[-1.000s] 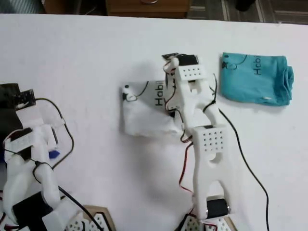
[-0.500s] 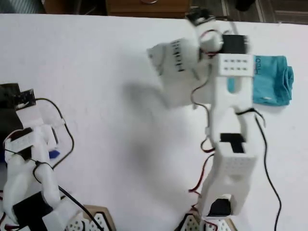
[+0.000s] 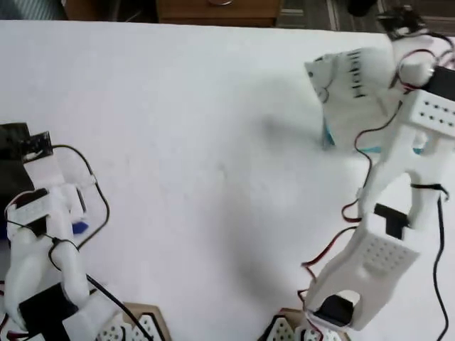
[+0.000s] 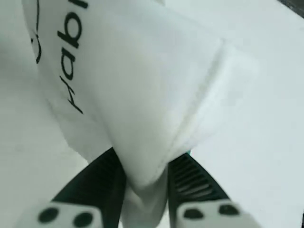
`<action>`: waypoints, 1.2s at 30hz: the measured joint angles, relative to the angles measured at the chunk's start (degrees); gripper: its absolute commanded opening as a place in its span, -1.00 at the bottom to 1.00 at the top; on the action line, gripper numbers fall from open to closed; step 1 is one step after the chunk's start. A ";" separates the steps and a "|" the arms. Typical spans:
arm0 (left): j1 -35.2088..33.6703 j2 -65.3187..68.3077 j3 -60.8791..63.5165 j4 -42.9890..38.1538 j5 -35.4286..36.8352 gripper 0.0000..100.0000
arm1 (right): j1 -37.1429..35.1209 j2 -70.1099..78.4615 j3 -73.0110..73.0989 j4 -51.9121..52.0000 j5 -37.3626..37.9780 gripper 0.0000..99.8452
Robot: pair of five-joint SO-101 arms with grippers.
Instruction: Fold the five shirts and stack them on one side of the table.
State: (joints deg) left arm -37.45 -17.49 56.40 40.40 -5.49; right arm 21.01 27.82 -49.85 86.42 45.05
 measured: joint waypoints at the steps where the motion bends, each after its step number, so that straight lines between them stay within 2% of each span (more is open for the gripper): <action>1: 0.00 0.00 0.00 0.00 0.00 -0.95 | 0.62 1.58 0.00 -1.41 0.18 -0.96; 9: 0.00 0.00 0.00 0.00 0.00 -0.95 | 1.93 14.42 -0.26 -9.32 0.35 -0.96; 16: 0.00 0.00 0.00 0.00 0.00 -0.95 | 3.34 22.59 -9.14 -14.42 0.35 -0.95; 18: 0.00 0.00 0.18 0.00 0.00 -0.95 | 3.96 24.79 -11.96 -14.77 0.35 -0.88; 23: 0.00 0.00 0.18 0.00 0.00 -0.95 | 4.84 28.75 -15.91 -13.63 0.26 -0.56; 29: 0.00 0.00 0.18 0.00 0.00 -0.95 | 5.54 29.36 -20.84 -11.43 0.35 -0.51; 32: 0.00 0.00 0.18 -0.18 0.00 -0.95 | 5.98 29.36 -27.78 -11.25 -4.31 -0.51; 36: 0.00 0.00 0.18 -0.18 0.00 -0.95 | 6.51 29.63 -37.54 -11.16 -15.65 -0.52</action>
State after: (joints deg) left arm -37.45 -17.49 56.57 40.22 -5.49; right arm 27.52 57.45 -87.38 75.25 29.41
